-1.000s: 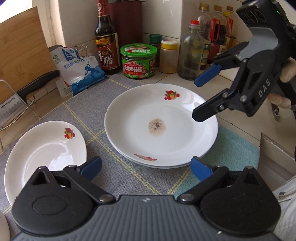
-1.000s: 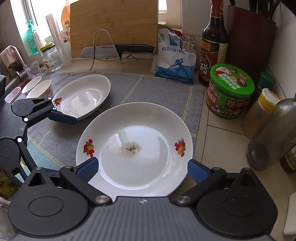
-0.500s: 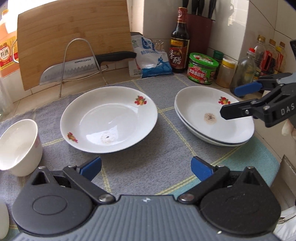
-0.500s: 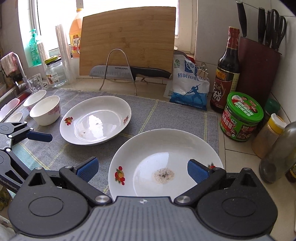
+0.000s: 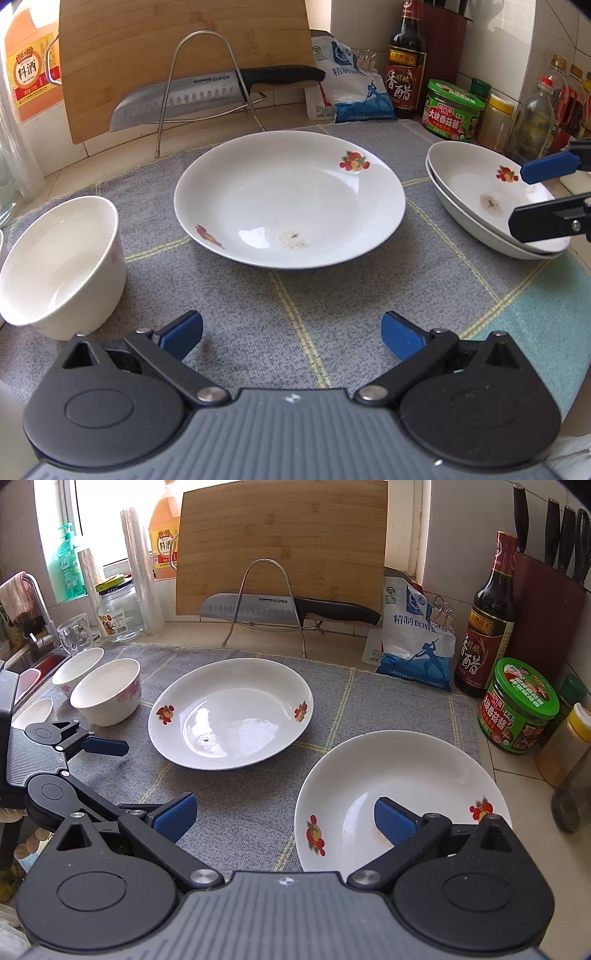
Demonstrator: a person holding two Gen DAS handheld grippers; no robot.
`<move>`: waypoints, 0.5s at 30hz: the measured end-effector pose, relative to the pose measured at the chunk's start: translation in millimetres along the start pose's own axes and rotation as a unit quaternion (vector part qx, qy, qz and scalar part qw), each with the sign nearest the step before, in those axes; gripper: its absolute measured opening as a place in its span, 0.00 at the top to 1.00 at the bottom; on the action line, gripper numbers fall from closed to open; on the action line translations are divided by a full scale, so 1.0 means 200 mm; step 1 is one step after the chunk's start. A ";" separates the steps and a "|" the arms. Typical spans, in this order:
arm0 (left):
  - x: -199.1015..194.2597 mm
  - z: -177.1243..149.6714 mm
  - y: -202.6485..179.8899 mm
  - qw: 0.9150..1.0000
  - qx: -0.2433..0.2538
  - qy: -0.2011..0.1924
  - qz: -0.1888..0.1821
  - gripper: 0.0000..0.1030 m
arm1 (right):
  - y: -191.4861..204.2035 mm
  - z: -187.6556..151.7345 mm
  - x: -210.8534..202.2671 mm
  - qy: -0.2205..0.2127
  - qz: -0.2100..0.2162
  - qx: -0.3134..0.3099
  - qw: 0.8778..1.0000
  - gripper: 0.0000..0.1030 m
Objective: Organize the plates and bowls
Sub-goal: 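Move the right gripper back toward another white fruit-print plate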
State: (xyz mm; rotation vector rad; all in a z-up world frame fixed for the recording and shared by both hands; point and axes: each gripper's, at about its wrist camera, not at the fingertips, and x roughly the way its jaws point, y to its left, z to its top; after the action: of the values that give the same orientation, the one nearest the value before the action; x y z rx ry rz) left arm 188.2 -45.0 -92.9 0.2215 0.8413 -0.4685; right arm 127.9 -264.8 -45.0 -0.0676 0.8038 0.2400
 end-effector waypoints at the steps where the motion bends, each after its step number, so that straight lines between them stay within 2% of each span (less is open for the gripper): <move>1: 0.03 0.01 0.00 1.000 0.005 -0.001 -0.006 0.01 | 0.00 0.00 0.00 0.002 -0.003 0.000 1.000 0.00; 8: 0.11 0.05 -0.01 1.000 0.020 -0.016 -0.008 0.00 | 0.03 0.01 0.03 0.016 -0.012 -0.008 1.000 0.00; 15: 0.15 0.09 0.00 0.999 0.016 -0.029 -0.006 0.00 | 0.03 0.10 0.11 0.024 0.009 -0.028 0.999 0.00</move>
State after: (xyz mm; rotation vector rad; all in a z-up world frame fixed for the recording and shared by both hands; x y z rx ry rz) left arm 217.3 -61.6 -104.6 0.2318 0.7785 -0.4976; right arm 154.7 -252.7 -46.9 -0.1190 0.8454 0.2794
